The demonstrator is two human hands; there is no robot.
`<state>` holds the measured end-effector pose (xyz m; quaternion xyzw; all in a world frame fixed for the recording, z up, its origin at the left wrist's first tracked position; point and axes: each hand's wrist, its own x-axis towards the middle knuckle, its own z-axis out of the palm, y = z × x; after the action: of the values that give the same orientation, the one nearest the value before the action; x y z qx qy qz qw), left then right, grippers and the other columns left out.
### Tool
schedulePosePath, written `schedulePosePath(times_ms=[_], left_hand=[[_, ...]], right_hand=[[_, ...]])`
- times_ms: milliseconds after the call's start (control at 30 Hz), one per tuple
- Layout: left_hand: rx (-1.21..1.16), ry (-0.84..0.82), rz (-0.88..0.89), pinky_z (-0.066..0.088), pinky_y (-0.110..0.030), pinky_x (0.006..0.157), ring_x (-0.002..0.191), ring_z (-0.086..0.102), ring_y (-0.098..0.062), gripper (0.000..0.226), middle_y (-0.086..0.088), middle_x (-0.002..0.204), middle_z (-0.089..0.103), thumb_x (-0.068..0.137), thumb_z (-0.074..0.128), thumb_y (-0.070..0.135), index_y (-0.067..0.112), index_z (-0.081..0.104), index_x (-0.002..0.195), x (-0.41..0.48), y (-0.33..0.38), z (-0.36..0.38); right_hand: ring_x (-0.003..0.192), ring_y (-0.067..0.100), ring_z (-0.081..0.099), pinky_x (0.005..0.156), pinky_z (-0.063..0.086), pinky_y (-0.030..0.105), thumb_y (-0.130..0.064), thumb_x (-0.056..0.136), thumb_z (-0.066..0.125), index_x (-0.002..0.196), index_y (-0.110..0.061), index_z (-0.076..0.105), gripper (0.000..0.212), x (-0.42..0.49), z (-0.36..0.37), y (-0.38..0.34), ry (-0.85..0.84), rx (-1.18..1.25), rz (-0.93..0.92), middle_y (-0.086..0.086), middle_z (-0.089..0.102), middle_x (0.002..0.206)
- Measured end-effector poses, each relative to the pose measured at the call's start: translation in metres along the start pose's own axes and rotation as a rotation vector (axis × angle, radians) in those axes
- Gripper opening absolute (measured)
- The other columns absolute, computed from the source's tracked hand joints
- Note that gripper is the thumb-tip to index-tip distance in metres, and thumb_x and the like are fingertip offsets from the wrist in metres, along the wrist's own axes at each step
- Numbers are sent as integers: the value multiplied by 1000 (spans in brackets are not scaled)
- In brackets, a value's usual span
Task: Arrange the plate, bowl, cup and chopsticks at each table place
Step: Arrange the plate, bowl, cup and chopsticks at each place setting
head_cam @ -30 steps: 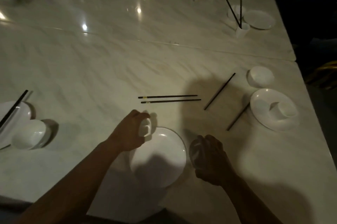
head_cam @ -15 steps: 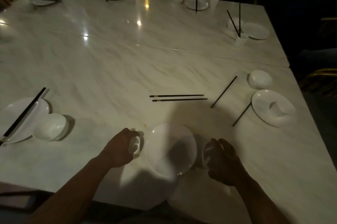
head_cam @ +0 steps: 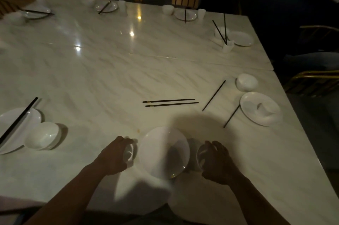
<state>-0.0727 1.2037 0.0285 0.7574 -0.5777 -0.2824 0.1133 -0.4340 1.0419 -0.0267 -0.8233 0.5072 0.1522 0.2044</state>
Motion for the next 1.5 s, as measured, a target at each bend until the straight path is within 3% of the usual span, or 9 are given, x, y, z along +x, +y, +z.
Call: schedulePosePath(times_ms=[167, 300, 500, 633, 767, 1000, 1167, 1333, 1500], left_hand=[[23, -1, -36, 40, -21, 95, 111, 46, -8, 82, 11, 129, 48, 68, 74, 59, 35, 40, 139, 16, 13, -6], [-49, 64, -108, 38, -25, 94, 115, 52, -18, 71, 0, 126, 50, 74, 71, 54, 33, 44, 137, 40, 28, -18], [-35, 165, -141, 49, -31, 92, 108, 60, -22, 53, -3, 114, 60, 75, 67, 42, 24, 60, 124, 95, 44, -35], [-35, 209, -150, 50, -35, 91, 104, 61, -25, 38, -5, 110, 64, 81, 68, 25, 18, 65, 118, 140, 54, -43], [40, 214, -100, 50, -34, 89, 106, 61, -29, 30, -9, 108, 67, 83, 62, 19, 16, 69, 113, 191, 60, -48], [218, -4, -21, 48, -32, 92, 116, 56, -24, 32, 0, 125, 59, 86, 62, 28, 22, 65, 118, 277, 60, -34], [316, -106, 63, 53, -37, 85, 102, 59, -27, 30, -4, 113, 55, 90, 58, 34, 16, 64, 114, 309, 63, -15], [357, -93, 116, 54, -38, 75, 92, 60, -28, 20, -5, 103, 56, 87, 60, 23, 14, 65, 103, 312, 47, -18], [268, 153, 108, 50, -39, 68, 87, 62, -38, 15, -14, 96, 61, 85, 59, 19, 7, 66, 90, 288, 32, -46]], right_hand=[[144, 26, 22, 113, 33, 44, -81, 53, 65, 150, -34, 26, 115, -13, -35, -17, 63, 82, -14, -4, 16, 158], [126, 24, 51, 101, 45, 36, -51, 84, 65, 137, -21, 51, 62, -1, -63, -28, 233, 256, 2, 4, 49, 140], [91, 20, 68, 73, 40, 20, -26, 87, 66, 89, -20, 73, 9, 47, -90, -64, 297, 542, 145, 1, 74, 91], [72, 23, 71, 70, 61, 43, -22, 82, 68, 72, -20, 70, 10, 89, -89, -85, 189, 921, 281, 3, 74, 73], [62, 20, 67, 55, 55, 31, -11, 85, 66, 79, -11, 70, 7, 125, -92, -102, 91, 1121, 355, 12, 73, 77], [63, 24, 72, 46, 49, 24, -15, 87, 63, 80, -9, 69, 11, 174, -83, -114, 34, 1071, 426, 8, 74, 72], [60, 22, 71, 46, 51, 25, -17, 85, 64, 76, -11, 70, 12, 201, -82, -116, 24, 988, 484, 8, 73, 72], [58, 26, 71, 56, 60, 42, -27, 74, 64, 64, -9, 71, 22, 222, -81, -132, 44, 959, 512, 5, 71, 59], [43, 22, 67, 46, 59, 40, -52, 68, 70, 73, -6, 73, 47, 238, -81, -150, 93, 1015, 598, 6, 70, 56]])
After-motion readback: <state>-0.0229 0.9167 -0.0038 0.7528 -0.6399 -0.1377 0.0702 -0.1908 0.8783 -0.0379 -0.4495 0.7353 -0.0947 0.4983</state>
